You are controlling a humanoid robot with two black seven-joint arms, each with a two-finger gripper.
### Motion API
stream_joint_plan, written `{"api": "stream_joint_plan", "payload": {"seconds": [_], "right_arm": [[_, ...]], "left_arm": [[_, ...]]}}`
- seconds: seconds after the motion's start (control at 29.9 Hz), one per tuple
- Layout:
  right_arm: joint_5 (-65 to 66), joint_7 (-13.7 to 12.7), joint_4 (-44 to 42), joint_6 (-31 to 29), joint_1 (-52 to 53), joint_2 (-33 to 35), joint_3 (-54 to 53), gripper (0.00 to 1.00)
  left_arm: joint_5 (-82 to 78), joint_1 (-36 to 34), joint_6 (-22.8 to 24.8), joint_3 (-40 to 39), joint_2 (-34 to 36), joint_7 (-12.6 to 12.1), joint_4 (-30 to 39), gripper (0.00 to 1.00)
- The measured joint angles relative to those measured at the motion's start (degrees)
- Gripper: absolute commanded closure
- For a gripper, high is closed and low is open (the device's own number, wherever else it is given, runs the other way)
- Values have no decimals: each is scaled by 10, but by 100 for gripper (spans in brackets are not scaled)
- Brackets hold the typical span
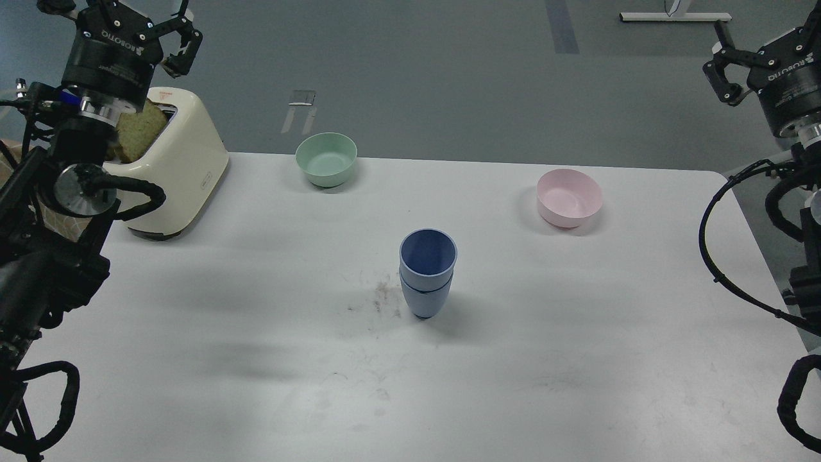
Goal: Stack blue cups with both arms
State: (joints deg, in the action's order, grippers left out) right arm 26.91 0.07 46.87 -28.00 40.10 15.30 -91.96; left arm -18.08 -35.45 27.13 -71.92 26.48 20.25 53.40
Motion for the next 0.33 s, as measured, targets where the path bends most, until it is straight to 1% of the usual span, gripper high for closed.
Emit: {"api": "stream_joint_plan", "payload": {"seconds": [0.2, 0.33], "right_arm": [[1, 0, 4, 0, -1, 0, 9, 0], [2, 0, 4, 0, 1, 0, 12, 0]], "left_arm": [[-3, 21, 8, -2, 13, -5, 6, 2], [-8, 18, 7, 2, 26, -29, 7, 2]]}}
